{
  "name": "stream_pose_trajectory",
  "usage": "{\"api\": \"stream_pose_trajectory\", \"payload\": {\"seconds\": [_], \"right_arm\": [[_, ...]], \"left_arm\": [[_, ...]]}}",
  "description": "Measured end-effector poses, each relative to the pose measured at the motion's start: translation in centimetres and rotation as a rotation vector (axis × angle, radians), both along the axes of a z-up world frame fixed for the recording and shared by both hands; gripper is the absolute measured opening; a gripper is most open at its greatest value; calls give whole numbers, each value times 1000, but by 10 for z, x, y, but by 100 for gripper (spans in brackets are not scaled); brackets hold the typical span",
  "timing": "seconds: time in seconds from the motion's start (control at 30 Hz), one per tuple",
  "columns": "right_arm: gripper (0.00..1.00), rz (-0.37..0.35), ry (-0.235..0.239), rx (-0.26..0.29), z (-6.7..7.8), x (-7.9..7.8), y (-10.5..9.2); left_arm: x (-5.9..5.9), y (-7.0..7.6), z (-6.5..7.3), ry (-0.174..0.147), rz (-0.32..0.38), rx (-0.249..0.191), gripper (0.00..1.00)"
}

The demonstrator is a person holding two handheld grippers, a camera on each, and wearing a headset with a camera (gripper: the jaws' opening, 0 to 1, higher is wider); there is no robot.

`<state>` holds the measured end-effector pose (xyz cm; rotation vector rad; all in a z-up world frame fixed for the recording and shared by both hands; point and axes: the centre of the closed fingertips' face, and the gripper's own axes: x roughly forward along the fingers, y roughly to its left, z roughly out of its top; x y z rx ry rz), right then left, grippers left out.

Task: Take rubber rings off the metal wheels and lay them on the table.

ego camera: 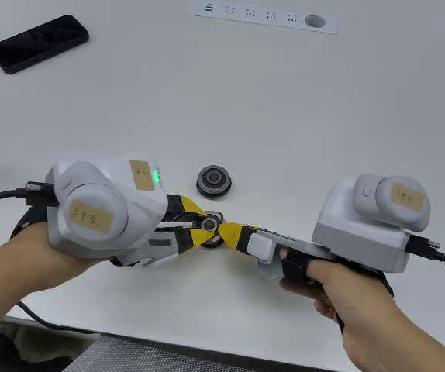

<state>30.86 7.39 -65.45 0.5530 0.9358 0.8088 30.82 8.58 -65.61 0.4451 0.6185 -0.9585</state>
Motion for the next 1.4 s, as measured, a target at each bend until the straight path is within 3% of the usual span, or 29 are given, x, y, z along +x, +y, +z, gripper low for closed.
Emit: {"api": "stream_pose_trajectory", "payload": {"seconds": [0.13,0.23,0.83,1.1,1.3,1.4], "right_arm": [[1,16,-20,18,5,0,6],[1,59,-51,-19,5,-1,12],[1,0,22,24,5,1,8],[1,-15,48,39,5,2,7],[2,-22,64,59,7,2,7],[2,-19,67,60,6,1,8]], "left_arm": [[0,0,0,1,3,-4,12],[0,0,0,0,5,-6,12],[1,0,0,9,20,-9,13],[2,-2,1,24,20,19,14],[-3,-1,7,34,10,15,11],[-5,4,11,20,11,27,12]]}}
